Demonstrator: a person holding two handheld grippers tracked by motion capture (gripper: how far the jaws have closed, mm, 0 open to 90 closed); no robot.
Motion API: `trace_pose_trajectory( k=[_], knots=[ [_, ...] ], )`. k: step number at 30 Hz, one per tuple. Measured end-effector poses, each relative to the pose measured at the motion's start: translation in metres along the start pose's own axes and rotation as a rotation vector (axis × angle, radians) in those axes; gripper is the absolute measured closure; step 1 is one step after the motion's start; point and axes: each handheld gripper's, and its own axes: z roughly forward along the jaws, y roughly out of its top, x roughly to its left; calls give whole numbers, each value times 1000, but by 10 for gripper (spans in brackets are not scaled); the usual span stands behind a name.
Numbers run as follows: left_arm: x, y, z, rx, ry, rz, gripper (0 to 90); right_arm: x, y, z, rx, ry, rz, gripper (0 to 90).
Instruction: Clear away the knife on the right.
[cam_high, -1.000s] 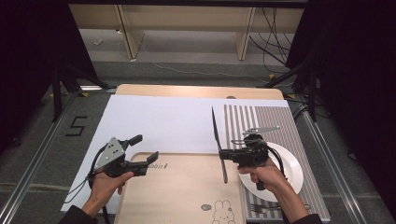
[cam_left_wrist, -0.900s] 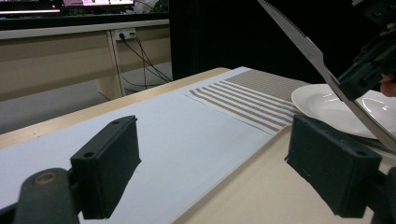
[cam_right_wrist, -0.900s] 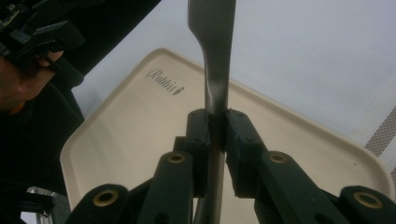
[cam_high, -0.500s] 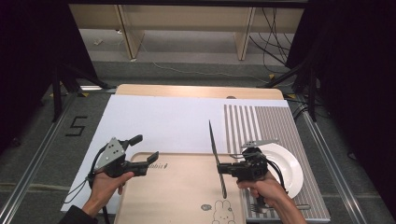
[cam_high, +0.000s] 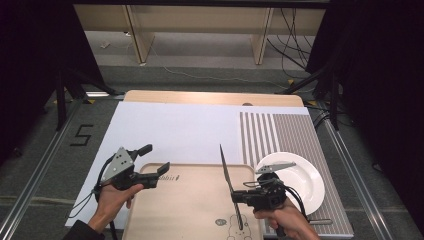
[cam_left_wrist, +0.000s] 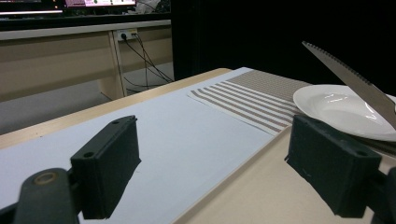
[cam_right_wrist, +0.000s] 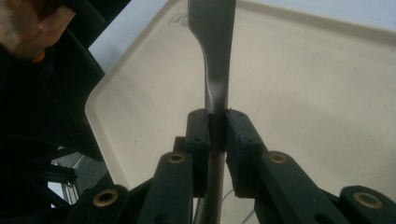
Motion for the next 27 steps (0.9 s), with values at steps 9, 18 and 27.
trace_pose_trajectory(
  k=[9, 18, 27],
  knots=[
    [1, 0, -1, 0, 5, -4, 162, 9, -9, 4, 56, -33, -45, 805],
    [1, -1, 0, 4, 7, -8, 162, 14, -11, 4, 105, -93, -57, 806],
    [1, -1, 0, 4, 8, -7, 162, 19, -15, 9, 152, -130, -109, 805]
  ],
)
